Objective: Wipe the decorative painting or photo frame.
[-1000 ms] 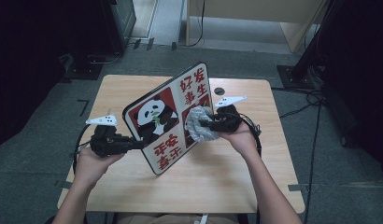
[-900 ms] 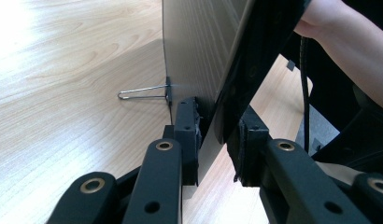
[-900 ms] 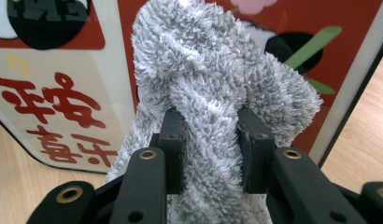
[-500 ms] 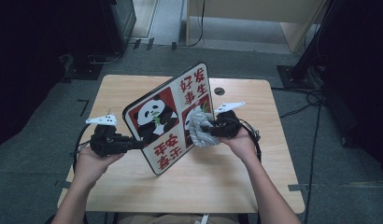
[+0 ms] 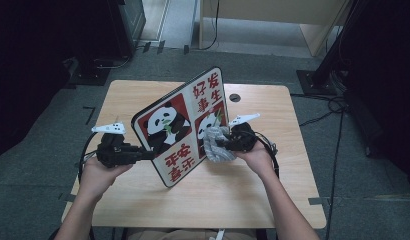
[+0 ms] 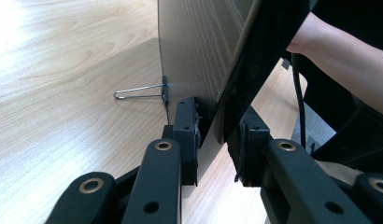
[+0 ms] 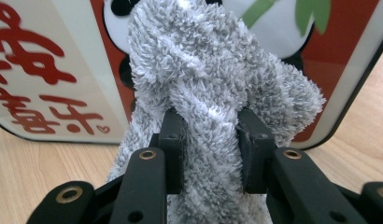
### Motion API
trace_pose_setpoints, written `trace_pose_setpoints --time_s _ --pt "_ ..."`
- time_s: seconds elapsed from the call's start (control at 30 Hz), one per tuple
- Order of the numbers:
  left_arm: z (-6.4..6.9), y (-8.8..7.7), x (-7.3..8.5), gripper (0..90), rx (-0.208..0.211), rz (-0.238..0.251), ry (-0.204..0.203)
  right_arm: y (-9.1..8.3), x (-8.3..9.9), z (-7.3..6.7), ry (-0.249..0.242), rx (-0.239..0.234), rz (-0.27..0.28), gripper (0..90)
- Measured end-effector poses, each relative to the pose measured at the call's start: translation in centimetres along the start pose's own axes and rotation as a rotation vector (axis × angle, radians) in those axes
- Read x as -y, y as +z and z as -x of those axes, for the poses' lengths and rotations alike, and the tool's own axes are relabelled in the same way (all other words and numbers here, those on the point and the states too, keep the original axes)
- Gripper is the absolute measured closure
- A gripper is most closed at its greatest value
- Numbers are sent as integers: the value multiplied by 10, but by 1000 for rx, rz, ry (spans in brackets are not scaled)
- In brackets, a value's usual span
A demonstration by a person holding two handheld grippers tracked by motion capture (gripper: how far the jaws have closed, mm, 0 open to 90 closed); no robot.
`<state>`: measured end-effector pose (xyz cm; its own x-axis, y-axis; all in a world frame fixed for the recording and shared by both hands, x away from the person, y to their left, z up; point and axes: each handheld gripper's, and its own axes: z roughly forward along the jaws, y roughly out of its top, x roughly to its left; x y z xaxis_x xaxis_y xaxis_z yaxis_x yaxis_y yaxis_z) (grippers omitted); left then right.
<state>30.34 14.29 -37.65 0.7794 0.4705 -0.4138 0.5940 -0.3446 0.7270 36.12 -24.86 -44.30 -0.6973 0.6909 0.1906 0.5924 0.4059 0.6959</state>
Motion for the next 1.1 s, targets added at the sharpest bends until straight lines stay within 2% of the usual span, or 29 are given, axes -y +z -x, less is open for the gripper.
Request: trace_pose_setpoints --time_s 0.07,0.3,0.4,0.47,0.77,0.97,1.1 --pt "0 0 0 743 1 0 0 3 2 0 -3 1 -27 681" --pt "-1 0 0 742 5 1 1 7 6 0 8 -1 -50 681" --pt "-1 0 0 741 7 2 0 12 9 0 17 -9 -93 681" --pt "-1 0 0 740 9 2 1 15 10 1 19 -12 -99 681" --pt "0 1 0 737 9 0 1 12 11 4 47 -26 -90 683" --pt "0 1 1 739 7 -1 1 -1 5 4 36 -18 -67 684" --pt "-1 1 1 740 7 3 -4 -18 -8 -1 25 -33 -25 687"
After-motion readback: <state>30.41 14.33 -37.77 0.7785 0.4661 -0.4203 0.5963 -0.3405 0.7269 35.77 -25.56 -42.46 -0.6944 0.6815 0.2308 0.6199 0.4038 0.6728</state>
